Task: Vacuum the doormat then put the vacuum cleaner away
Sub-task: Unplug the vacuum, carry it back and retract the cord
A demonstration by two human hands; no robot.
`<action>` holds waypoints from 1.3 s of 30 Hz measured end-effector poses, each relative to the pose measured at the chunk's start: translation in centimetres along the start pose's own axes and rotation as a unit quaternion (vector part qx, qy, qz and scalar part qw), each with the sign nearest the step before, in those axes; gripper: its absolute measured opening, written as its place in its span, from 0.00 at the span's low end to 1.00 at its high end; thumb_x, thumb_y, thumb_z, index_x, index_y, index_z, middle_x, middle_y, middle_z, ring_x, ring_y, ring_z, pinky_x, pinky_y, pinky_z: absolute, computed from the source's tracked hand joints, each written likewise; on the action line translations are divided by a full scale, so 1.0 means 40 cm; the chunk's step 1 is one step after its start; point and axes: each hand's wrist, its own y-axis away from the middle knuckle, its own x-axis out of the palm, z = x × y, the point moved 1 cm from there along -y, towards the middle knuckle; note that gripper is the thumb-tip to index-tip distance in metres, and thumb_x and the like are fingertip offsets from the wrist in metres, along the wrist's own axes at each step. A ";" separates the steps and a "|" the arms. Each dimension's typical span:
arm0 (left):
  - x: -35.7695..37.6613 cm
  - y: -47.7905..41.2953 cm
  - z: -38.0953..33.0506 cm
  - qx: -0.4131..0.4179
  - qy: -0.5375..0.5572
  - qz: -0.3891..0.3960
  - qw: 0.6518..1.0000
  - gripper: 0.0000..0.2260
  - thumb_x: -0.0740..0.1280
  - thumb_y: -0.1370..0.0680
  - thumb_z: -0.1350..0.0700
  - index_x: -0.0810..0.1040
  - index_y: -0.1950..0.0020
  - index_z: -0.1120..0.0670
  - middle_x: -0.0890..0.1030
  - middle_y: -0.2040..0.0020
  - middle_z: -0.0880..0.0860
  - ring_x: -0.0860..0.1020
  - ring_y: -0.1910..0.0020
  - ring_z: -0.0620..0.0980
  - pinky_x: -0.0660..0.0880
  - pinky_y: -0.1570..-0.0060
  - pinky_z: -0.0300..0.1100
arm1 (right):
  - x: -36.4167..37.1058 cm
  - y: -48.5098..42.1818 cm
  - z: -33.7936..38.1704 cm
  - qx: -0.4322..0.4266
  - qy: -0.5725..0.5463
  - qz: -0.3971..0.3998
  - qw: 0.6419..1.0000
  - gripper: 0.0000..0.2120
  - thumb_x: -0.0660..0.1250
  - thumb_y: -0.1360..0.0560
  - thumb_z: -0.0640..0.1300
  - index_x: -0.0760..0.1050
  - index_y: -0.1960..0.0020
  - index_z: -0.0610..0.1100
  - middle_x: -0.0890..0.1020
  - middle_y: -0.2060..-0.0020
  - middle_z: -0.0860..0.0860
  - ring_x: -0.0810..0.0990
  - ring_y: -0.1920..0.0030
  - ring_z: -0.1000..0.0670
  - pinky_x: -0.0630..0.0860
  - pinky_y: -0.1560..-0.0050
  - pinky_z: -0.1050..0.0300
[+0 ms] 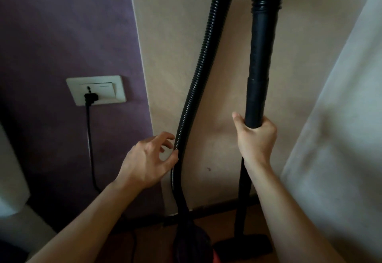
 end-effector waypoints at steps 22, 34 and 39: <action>-0.235 0.025 0.138 -0.021 -0.150 -0.264 0.952 0.15 0.69 0.26 0.53 0.79 0.41 0.58 0.77 0.48 0.57 0.76 0.52 0.57 0.76 0.52 0.52 | 0.050 0.079 -0.067 -0.122 -0.030 0.040 0.991 0.19 0.75 0.25 0.39 0.67 0.65 0.49 0.69 0.73 0.51 0.71 0.72 0.54 0.63 0.71 0.67; -0.276 -0.071 0.171 -0.372 0.289 -0.238 0.850 0.13 0.65 0.22 0.46 0.78 0.50 0.56 0.84 0.57 0.54 0.82 0.72 0.51 0.81 0.70 0.45 | 0.046 0.091 -0.079 -0.142 0.005 0.033 0.989 0.17 0.70 0.28 0.51 0.69 0.65 0.41 0.67 0.74 0.49 0.67 0.73 0.48 0.62 0.71 0.50; -0.271 -0.094 0.171 -0.364 0.292 -0.226 0.855 0.13 0.64 0.21 0.45 0.78 0.50 0.54 0.83 0.63 0.51 0.78 0.75 0.48 0.70 0.75 0.40 | 0.052 0.104 -0.079 -0.156 0.003 0.039 0.987 0.19 0.66 0.30 0.58 0.69 0.63 0.42 0.67 0.75 0.49 0.66 0.74 0.48 0.62 0.70 0.51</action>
